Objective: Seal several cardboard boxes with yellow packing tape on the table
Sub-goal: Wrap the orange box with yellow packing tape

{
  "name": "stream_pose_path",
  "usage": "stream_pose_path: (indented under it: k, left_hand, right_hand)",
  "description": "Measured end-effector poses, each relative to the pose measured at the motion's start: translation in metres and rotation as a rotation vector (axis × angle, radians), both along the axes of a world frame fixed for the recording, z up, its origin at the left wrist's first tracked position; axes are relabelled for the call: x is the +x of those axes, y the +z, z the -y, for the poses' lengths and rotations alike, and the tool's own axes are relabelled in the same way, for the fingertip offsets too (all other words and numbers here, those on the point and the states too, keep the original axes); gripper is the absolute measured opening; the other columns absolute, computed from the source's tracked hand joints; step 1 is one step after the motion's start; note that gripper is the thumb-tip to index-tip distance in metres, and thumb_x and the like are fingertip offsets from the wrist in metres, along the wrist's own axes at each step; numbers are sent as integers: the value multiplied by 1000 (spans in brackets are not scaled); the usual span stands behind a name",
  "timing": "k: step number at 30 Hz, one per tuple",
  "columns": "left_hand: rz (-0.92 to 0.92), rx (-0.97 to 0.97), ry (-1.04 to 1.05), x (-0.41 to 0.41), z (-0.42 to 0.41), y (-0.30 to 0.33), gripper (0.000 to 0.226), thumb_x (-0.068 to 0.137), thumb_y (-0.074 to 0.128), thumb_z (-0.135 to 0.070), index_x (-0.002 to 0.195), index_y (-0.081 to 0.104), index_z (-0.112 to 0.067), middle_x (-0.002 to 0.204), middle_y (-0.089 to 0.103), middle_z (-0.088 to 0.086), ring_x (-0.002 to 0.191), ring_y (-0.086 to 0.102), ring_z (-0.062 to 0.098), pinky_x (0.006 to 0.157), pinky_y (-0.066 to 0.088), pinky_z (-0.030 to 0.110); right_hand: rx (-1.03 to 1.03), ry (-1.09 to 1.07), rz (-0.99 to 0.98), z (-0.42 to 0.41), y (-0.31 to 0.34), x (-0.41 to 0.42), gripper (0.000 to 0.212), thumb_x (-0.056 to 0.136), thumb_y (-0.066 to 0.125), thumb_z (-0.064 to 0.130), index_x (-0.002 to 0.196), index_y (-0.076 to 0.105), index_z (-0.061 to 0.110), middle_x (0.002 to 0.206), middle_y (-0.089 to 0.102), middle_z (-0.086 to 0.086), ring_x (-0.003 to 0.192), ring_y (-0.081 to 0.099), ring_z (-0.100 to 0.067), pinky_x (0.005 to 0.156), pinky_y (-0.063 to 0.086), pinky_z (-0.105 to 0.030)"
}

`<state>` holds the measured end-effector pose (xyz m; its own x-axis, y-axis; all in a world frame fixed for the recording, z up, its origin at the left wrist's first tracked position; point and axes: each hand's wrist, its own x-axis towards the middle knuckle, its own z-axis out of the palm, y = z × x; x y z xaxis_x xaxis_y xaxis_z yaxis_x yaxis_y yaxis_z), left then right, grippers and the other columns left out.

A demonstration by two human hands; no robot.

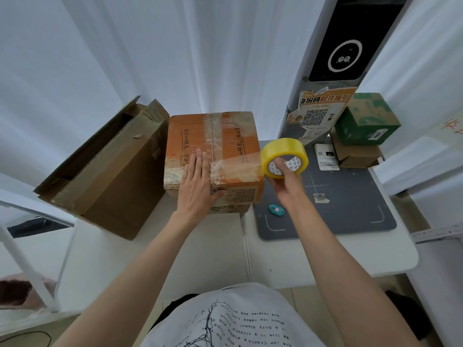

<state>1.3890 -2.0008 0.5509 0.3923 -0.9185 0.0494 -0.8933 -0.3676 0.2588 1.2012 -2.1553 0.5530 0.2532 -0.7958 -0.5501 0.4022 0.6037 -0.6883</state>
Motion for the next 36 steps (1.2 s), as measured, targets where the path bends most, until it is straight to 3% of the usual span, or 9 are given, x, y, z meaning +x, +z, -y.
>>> stream_pose_path:
  k: [4,9,13,17,21,24,29,33,36]
  left_hand:
    - [31,7,-10,0,1,-3,111,89,61,-61,161,-6,-7,169,-8,12,156,-10,30,126,-5,41]
    - [64,-7,-72,0,0,-6,100,92,60,-58,163,-1,-24,170,-5,5,154,-6,41,124,-1,51]
    - [97,-4,-93,-4,2,-5,91,95,61,-50,162,2,-34,170,-4,4,151,-3,51,121,0,59]
    - [151,27,-112,-9,4,-3,88,98,58,-44,162,-2,-37,170,-8,3,148,-4,57,117,-4,65]
    - [195,-16,-216,-21,8,-1,92,97,60,-21,162,-5,-25,170,-11,2,154,-13,37,122,-6,61]
    - [213,-31,-401,-36,15,3,94,88,50,1,163,-5,-19,169,-12,3,155,-12,27,126,-6,48]
    - [179,-100,-377,-40,18,-8,97,87,62,1,163,5,-19,171,1,0,157,1,25,127,5,47]
    - [117,-131,-366,-37,18,-7,94,89,65,0,163,12,-23,170,10,-2,156,10,23,127,9,47]
    - [52,-167,-327,-40,22,2,80,95,65,-8,161,21,-21,168,20,0,155,16,22,127,13,45]
  right_hand:
    - [-38,-76,-104,6,0,-9,15,94,70,16,105,63,22,104,71,-2,91,70,-17,61,60,-28]
    - [-86,-56,-129,7,-6,-11,12,97,66,15,104,62,24,101,70,1,90,69,-14,61,59,-24]
    - [-89,-59,-158,11,-16,-14,21,97,67,15,116,59,17,102,69,0,89,68,-15,58,59,-24]
    - [11,-49,-92,5,-30,-12,13,98,65,12,103,59,22,101,68,-1,89,68,-17,79,60,-35]
    - [-4,-49,-80,-1,-41,-9,26,97,65,9,120,57,17,105,70,-3,92,69,-19,67,62,-30]
    - [6,29,-124,-5,-49,-5,39,98,64,20,135,55,12,123,70,-12,109,69,-28,75,61,-34]
    - [35,330,-173,-15,-54,-4,68,95,47,68,143,55,19,132,66,-15,124,61,-34,99,53,-50]
    - [14,396,-146,-15,-55,-4,67,98,37,70,143,55,23,131,66,-17,126,59,-36,111,44,-55]
    - [-47,409,-189,-17,-50,0,60,102,32,64,136,61,24,124,71,-15,120,63,-35,106,48,-53]
